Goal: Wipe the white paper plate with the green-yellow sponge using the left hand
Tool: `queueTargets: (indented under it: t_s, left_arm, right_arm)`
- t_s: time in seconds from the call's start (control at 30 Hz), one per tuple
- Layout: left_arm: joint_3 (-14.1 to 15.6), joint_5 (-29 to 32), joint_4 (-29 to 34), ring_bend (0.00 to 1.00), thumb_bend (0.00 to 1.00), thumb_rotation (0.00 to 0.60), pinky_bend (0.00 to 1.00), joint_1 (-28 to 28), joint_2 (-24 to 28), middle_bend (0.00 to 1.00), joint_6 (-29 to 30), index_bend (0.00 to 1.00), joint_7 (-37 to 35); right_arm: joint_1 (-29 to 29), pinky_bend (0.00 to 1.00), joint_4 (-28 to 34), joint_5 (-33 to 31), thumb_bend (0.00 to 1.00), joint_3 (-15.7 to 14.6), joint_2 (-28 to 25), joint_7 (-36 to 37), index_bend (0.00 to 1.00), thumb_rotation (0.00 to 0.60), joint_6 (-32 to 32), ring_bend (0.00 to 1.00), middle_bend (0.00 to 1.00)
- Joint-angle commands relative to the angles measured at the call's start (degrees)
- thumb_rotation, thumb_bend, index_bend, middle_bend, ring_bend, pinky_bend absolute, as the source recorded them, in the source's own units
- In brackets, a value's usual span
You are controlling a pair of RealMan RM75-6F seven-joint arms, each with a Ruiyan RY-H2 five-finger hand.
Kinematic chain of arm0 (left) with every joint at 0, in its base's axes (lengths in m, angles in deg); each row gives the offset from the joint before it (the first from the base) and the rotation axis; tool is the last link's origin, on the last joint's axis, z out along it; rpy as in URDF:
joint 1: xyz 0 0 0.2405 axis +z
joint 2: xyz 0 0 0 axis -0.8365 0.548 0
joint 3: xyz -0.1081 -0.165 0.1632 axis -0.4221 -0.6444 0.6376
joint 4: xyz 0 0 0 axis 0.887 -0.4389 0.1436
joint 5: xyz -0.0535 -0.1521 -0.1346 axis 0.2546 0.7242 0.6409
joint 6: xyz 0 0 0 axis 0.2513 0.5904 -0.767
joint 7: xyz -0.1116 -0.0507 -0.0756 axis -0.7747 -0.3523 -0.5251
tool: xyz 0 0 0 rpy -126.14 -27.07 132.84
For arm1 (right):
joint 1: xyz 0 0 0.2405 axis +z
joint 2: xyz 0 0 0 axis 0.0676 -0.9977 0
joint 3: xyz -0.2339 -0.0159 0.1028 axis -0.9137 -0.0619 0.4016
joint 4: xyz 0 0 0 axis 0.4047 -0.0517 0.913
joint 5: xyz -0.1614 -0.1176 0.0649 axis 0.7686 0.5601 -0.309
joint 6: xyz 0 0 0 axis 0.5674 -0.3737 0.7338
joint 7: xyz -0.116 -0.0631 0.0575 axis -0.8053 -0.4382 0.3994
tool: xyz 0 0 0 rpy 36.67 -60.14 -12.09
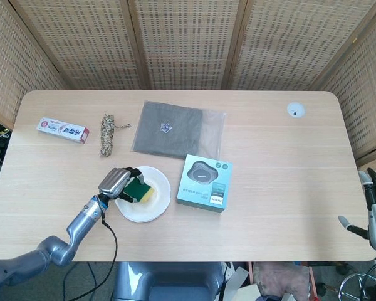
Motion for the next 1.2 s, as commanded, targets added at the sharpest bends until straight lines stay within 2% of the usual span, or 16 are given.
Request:
queueTargets:
  t_s: [0.03, 0.4, 0.63, 0.83, 1.2]
  left_arm:
    - [-0.05, 0.36, -2.39, 0.37, 0.02, 0.6, 0.44, -0.59, -2.21, 0.48, -0.94, 0.56, -0.77]
    - [1.24, -0.67, -5.99, 0.37, 0.02, 0.6, 0.45, -0.26, -5.28, 0.48, -0.02, 0.56, -3.5]
    - [0.28, -2.0, -4.93, 0.37, 0.02, 0.6, 0.45, -0.57, -4.2, 0.48, 4.3, 0.56, -4.5]
    - [-1.25, -1.53, -3.67, 0.37, 0.02, 0.6, 0.45, -1.32, -3.44, 0.48, 5.57, 0.56, -3.03]
    - [0.85, -1.07, -6.58, 0.37, 0.02, 0.6, 0.45, 0.43, -7.97, 0.48, 4.5, 0.57, -8.12]
  right_arm:
    - [-0.02, 0.0, -0.02, -0.14, 0.0, 0.09, -0.18, 0.41, 0.0, 0.6, 0.05, 0.0, 0.0]
    - [-0.14, 0.0, 0.14, -0.2, 0.0, 0.17, -0.7, 1.51, 0.0, 0.6, -0.01, 0.0, 0.0]
    - [-0.31, 0.0, 0.32, -0.13, 0.0, 0.24, -0.96, 2.08, 0.0, 0.6, -0.33, 0.0, 0.0]
    - [-0.45, 0.0, 0.46, -0.1, 0.0, 0.29, -1.2, 2.41, 0.0, 0.6, -0.57, 0.0, 0.0]
    - [-0.5, 0.0, 0.53, -0.03, 0.0, 0.26, -1.45, 2.88, 0.0, 0.6, -0.53, 0.0, 0.0]
